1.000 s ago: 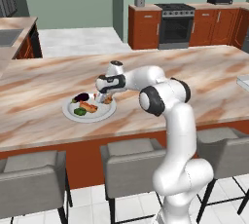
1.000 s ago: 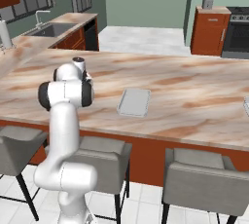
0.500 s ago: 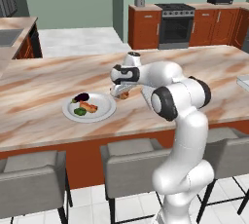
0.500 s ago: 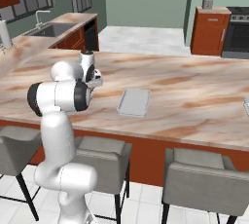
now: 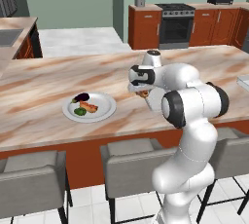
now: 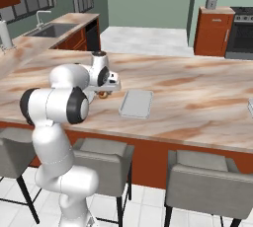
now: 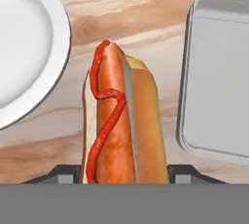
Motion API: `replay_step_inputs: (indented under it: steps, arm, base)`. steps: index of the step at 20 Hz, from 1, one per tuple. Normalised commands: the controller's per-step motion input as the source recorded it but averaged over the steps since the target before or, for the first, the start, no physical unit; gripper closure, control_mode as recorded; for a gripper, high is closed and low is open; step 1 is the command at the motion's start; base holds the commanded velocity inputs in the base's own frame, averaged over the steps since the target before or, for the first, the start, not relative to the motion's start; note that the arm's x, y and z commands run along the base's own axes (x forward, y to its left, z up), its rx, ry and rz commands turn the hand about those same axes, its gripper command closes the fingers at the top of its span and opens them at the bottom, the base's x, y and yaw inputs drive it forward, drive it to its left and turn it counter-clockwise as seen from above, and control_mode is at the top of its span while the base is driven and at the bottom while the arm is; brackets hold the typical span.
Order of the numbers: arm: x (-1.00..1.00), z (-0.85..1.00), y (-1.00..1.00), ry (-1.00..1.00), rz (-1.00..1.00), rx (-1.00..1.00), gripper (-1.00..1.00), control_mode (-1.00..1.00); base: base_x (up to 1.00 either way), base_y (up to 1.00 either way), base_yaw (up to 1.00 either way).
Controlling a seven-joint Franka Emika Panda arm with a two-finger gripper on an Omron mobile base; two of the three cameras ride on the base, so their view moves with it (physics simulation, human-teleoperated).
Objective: Place one cooked food and one vegetable from the large plate to each tupperware container.
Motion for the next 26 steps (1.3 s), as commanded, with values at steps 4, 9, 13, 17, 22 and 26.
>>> replay_step_inputs:
  steps: [4,9,13,17,22,26]
  arm:
    - [0.0,0.34,-0.77,0.14,-0.33,0.0,1.0,-1.0]
    - [-0.11,0.0,-0.81,0.06,-0.17,0.02,1.0,-1.0]
    - [-0.03,-0.22,-0.26,-0.03,-0.01,0.01,1.0,-1.0]
    - [0.0,-0.38,-0.13,-0.09,0.0,0.0,1.0,-1.0]
    - [0.1,-0.32,-0.12,-0.04,0.0,0.0,1.0,-1.0]
    - [0.22,-0.26,-0.17,0.0,0.0,0.01,1.0,-1.0]
  base:
    - [0.0,0.0,0.0]
    - [0.0,0.0,0.0]
    - [0.0,0.0,0.0]
    - [0.0,0.0,0.0]
    - [0.0,0.0,0.0]
    - [0.0,0.0,0.0]
